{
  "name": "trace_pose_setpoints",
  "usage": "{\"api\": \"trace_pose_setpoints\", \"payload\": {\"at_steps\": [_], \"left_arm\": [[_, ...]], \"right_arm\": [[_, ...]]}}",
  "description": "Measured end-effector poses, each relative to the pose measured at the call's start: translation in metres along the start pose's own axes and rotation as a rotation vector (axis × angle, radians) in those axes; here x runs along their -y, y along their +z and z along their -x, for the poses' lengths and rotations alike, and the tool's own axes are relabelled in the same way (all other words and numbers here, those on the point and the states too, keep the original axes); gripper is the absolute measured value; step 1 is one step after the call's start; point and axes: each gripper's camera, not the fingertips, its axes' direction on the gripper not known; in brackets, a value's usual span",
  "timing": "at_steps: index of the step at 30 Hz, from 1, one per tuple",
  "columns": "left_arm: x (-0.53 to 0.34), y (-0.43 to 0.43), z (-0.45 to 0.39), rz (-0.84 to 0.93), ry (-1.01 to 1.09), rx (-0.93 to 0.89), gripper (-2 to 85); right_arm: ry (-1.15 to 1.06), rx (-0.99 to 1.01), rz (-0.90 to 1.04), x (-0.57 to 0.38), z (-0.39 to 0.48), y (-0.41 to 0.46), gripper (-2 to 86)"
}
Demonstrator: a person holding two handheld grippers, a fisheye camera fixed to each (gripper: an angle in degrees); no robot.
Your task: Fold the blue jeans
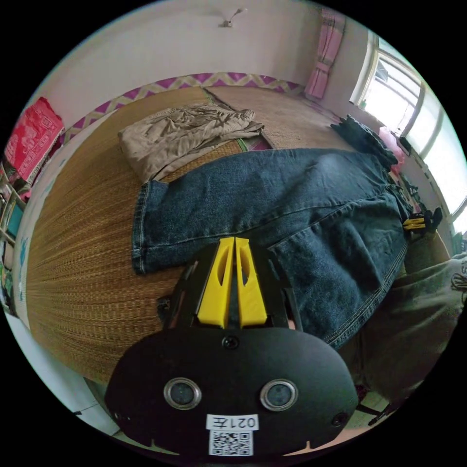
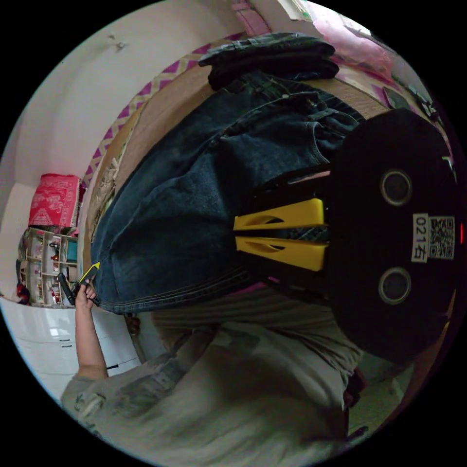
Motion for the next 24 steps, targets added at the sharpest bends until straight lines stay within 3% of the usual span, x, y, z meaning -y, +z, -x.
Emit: {"api": "trace_pose_setpoints", "payload": {"at_steps": [3, 5, 9, 14, 19, 24], "left_arm": [[-0.022, -0.035, 0.004, -0.181, -0.062, -0.081, -0.7], [-0.046, -0.064, 0.005, -0.289, -0.113, -0.154, -0.2], [-0.094, -0.093, 0.001, -0.344, -0.227, -0.139, 4.5], [-0.182, -0.103, 0.006, -0.418, -0.551, -0.208, 6.8], [-0.242, -0.096, 0.019, -0.486, -0.838, -0.294, 7.6], [-0.265, -0.091, 0.029, -0.505, -0.977, -0.286, 8.7]], "right_arm": [[0.230, 0.030, -0.031, -0.006, -0.036, -0.028, 4.0], [0.446, 0.056, -0.170, -0.032, -0.075, -0.069, 7.6], [0.854, -0.062, -0.275, -0.094, -0.114, -0.120, 8.9], [1.316, -0.078, -0.337, -0.170, -0.119, -0.140, 9.4], [1.510, 0.046, -0.385, -0.197, -0.132, -0.127, 10.9], [1.600, 0.200, -0.478, -0.208, -0.157, -0.115, 11.2]]}}
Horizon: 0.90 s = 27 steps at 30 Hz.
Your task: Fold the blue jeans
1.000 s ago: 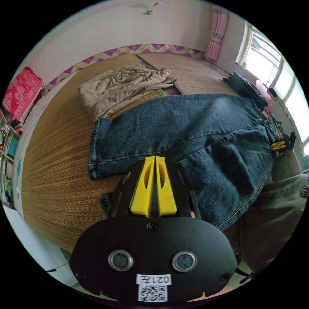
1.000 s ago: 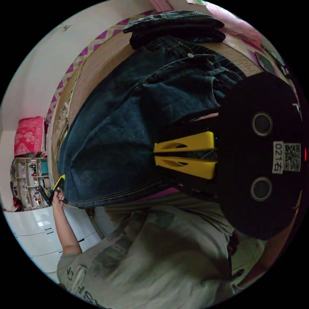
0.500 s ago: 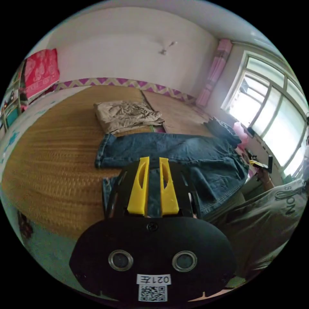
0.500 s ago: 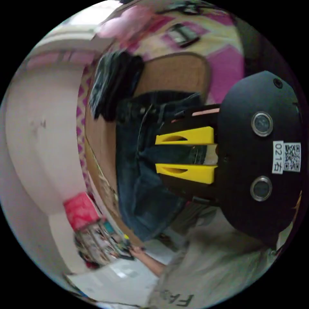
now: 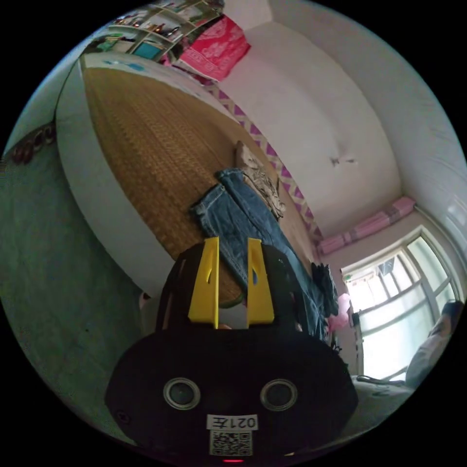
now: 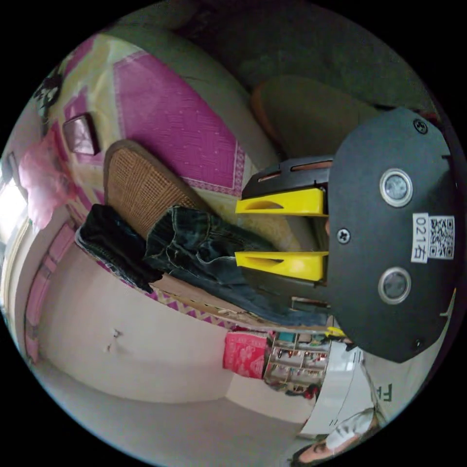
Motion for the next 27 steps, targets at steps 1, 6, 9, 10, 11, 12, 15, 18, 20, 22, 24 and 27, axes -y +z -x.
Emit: {"api": "trace_pose_setpoints", "payload": {"at_steps": [1, 6, 9, 10, 11, 12, 15, 18, 20, 22, 24, 27], "left_arm": [[0.001, -0.001, 0.005, -0.006, -0.033, -0.014, 9.1], [0.009, -0.001, 0.018, -0.020, -0.099, 0.007, 10.9], [0.015, 0.005, 0.025, 0.007, -0.133, -0.017, 11.3], [0.017, 0.009, 0.026, 0.027, -0.138, -0.021, 11.4], [0.019, 0.014, 0.026, 0.048, -0.138, -0.027, 11.4], [0.020, 0.016, 0.026, 0.056, -0.142, -0.032, 11.4], [0.024, 0.023, 0.027, 0.065, -0.166, 0.001, 10.2], [0.030, 0.035, 0.031, 0.125, -0.203, -0.039, 6.3], [0.031, 0.044, 0.036, 0.136, -0.227, -0.053, 0.5], [0.033, 0.044, 0.037, 0.120, -0.219, -0.071, -0.4], [0.032, 0.043, 0.041, 0.087, -0.255, -0.129, -0.7], [0.028, 0.038, 0.039, 0.021, -0.311, -0.172, -0.9]], "right_arm": [[0.007, 0.003, -0.009, 0.006, 0.001, -0.001, 11.1], [0.052, 0.026, -0.031, 0.030, 0.000, -0.009, 11.0], [0.051, 0.036, -0.023, 0.042, 0.000, -0.013, 10.9], [0.053, 0.042, -0.020, 0.045, 0.000, -0.015, 10.8], [0.057, 0.049, -0.021, 0.048, -0.001, -0.018, 10.7], [0.059, 0.052, -0.020, 0.049, -0.002, -0.019, 10.6], [0.058, 0.057, -0.017, 0.055, -0.002, -0.023, 10.4], [0.054, 0.069, 0.003, 0.059, 0.000, -0.025, 9.9], [0.055, 0.088, 0.034, 0.060, -0.001, -0.021, 7.9], [0.074, 0.103, 0.013, 0.059, -0.004, -0.025, 4.0], [0.074, 0.144, -0.001, 0.060, -0.004, -0.031, 1.7], [0.046, 0.224, -0.004, 0.069, 0.004, -0.042, 0.7]]}}
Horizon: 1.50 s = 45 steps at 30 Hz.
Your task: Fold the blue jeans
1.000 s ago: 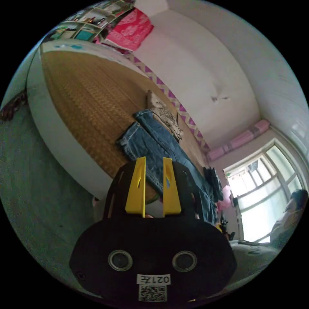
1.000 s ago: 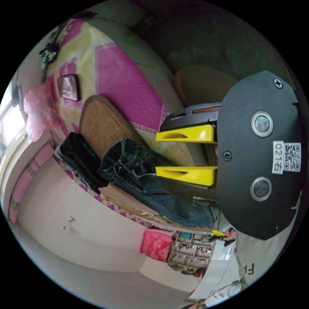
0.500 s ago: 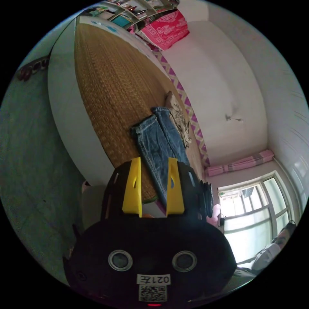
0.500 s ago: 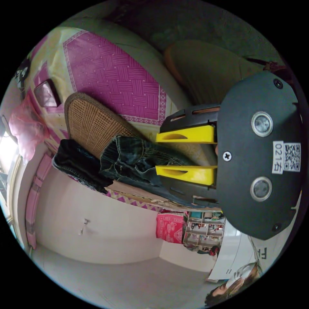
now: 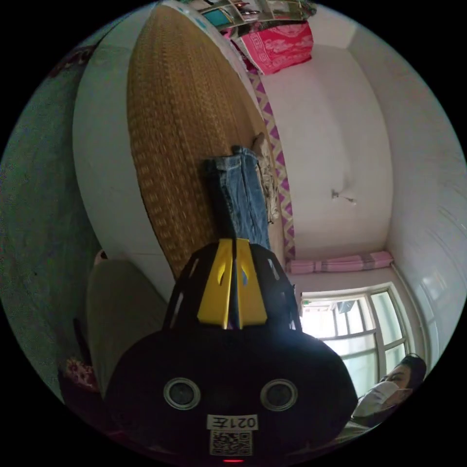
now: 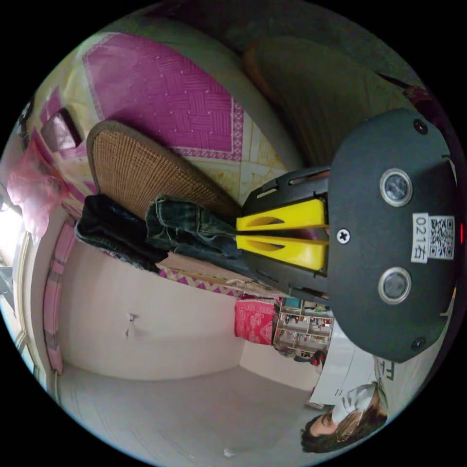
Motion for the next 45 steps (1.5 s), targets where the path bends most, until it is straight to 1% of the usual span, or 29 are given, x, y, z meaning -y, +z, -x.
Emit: {"api": "trace_pose_setpoints", "payload": {"at_steps": [3, 5, 9, 12, 15, 17, 18, 20, 22, 24, 26, 27, 28, 29, 30, 31, 32, 33, 35, 36, 37, 38, 39, 41, 45], "left_arm": [[0.011, 0.004, -0.017, 0.015, -0.005, -0.038, -0.9], [0.028, 0.009, -0.045, 0.039, 0.015, 0.032, -1.0], [0.058, 0.028, -0.098, 0.071, 0.098, 0.055, -1.0], [0.091, 0.062, -0.147, 0.121, 0.163, 0.106, -0.9], [0.128, 0.119, -0.182, 0.178, 0.202, 0.206, -0.9], [0.153, 0.178, -0.192, 0.238, 0.224, 0.317, -0.8], [0.159, 0.193, -0.192, 0.253, 0.224, 0.352, -0.7], [0.173, 0.247, -0.178, 0.330, 0.212, 0.495, -0.5], [0.177, 0.264, -0.167, 0.342, 0.212, 0.512, -0.2], [0.175, 0.261, -0.165, 0.331, 0.258, 0.446, -0.1], [0.166, 0.239, -0.175, 0.276, 0.402, 0.340, 0.1], [0.163, 0.233, -0.177, 0.261, 0.435, 0.321, 0.0], [0.154, 0.223, -0.184, 0.247, 0.517, 0.278, -0.2], [0.143, 0.222, -0.191, 0.269, 0.598, 0.254, -0.6], [0.136, 0.224, -0.194, 0.292, 0.637, 0.247, -0.5], [0.122, 0.233, -0.201, 0.347, 0.716, 0.237, -0.5], [0.109, 0.246, -0.206, 0.403, 0.780, 0.259, -0.3], [0.103, 0.254, -0.208, 0.430, 0.809, 0.288, -0.3], [0.081, 0.282, -0.211, 0.497, 0.921, 0.441, -0.1], [0.078, 0.288, -0.209, 0.510, 0.939, 0.490, -0.1], [0.072, 0.297, -0.204, 0.539, 0.977, 0.594, -0.2], [0.068, 0.293, -0.202, 0.509, 1.037, 0.558, -0.3], [0.067, 0.291, -0.200, 0.506, 1.048, 0.555, -0.4], [0.070, 0.283, -0.192, 0.492, 1.039, 0.515, -0.6], [0.081, 0.278, -0.183, 0.494, 0.950, 0.460, -0.8]], "right_arm": [[-0.026, 0.080, 0.017, 0.016, 0.017, -0.002, 0.3], [-0.047, 0.135, 0.036, 0.035, 0.035, 0.003, 0.2], [-0.095, 0.178, 0.060, 0.073, 0.067, 0.023, 0.1], [-0.117, 0.199, 0.075, 0.114, 0.086, 0.055, 0.2], [-0.090, 0.179, 0.096, 0.159, 0.087, 0.105, 0.3], [-0.057, 0.115, 0.121, 0.189, 0.072, 0.155, 0.6], [-0.046, 0.096, 0.127, 0.194, 0.065, 0.168, 0.7], [0.001, 0.028, 0.152, 0.205, 0.033, 0.213, 1.5], [0.018, 0.037, 0.161, 0.202, 0.011, 0.231, 2.5], [-0.003, 0.101, 0.160, 0.192, 0.001, 0.230, 3.7], [-0.140, 0.075, 0.178, 0.168, 0.013, 0.217, 5.0], [-0.187, 0.064, 0.184, 0.159, 0.019, 0.214, 5.0], [-0.295, 0.046, 0.215, 0.138, 0.033, 0.214, 5.2], [-0.416, 0.053, 0.270, 0.112, 0.051, 0.222, 4.8], [-0.481, 0.060, 0.315, 0.098, 0.061, 0.229, 4.6], [-0.604, 0.066, 0.412, 0.066, 0.080, 0.248, 3.9], [-0.728, 0.050, 0.499, 0.029, 0.097, 0.269, 3.5], [-0.786, 0.037, 0.542, 0.010, 0.105, 0.281, 3.3], [-0.982, -0.047, 0.710, -0.065, 0.121, 0.326, 3.7], [-1.022, -0.080, 0.746, -0.083, 0.122, 0.335, 3.6], [-1.092, -0.160, 0.817, -0.117, 0.117, 0.352, 3.4], [-1.148, -0.225, 0.882, -0.148, 0.109, 0.362, 2.2], [-1.157, -0.225, 0.809, -0.156, 0.107, 0.355, 1.6], [-1.193, -0.251, 0.780, -0.186, 0.097, 0.341, 0.2], [-1.244, -0.289, 0.726, -0.229, 0.081, 0.336, -0.5]]}}
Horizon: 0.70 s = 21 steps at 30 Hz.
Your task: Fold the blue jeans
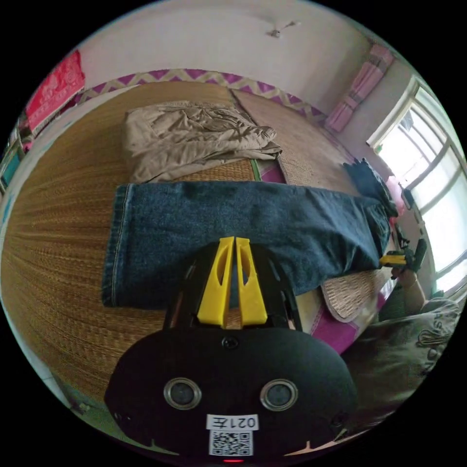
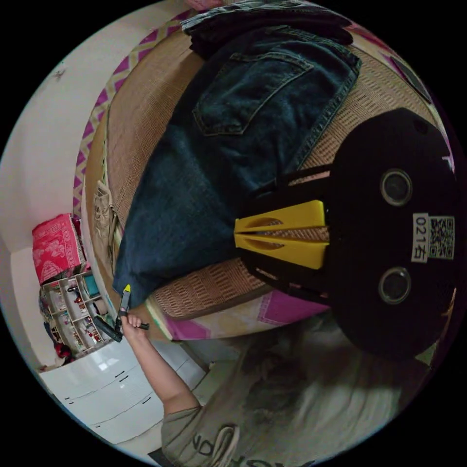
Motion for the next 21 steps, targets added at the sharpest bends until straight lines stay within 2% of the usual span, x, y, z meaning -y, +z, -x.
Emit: {"api": "trace_pose_setpoints", "payload": {"at_steps": [3, 5, 8, 10, 17, 21], "left_arm": [[-0.003, -0.002, 0.003, -0.013, -0.034, 0.001, -0.9], [-0.016, -0.024, 0.011, -0.126, -0.134, 0.090, -0.8], [-0.047, -0.061, 0.029, -0.285, -0.261, 0.015, -0.1], [-0.067, -0.077, 0.036, -0.330, -0.333, -0.019, 1.7], [-0.134, -0.067, 0.059, -0.334, -0.727, -0.233, 8.6], [-0.133, -0.051, 0.053, -0.338, -0.786, -0.204, 9.8]], "right_arm": [[-0.054, -0.120, -0.022, -0.008, 0.031, 0.020, -0.6], [-0.085, -0.190, -0.018, -0.012, 0.049, 0.033, -0.6], [-0.079, -0.215, -0.025, -0.018, 0.059, 0.047, -0.6], [-0.068, -0.208, -0.028, -0.020, 0.061, 0.053, -0.6], [0.016, -0.136, -0.072, -0.032, 0.054, 0.069, -0.6], [0.037, -0.123, -0.071, -0.034, 0.052, 0.075, -0.6]]}}
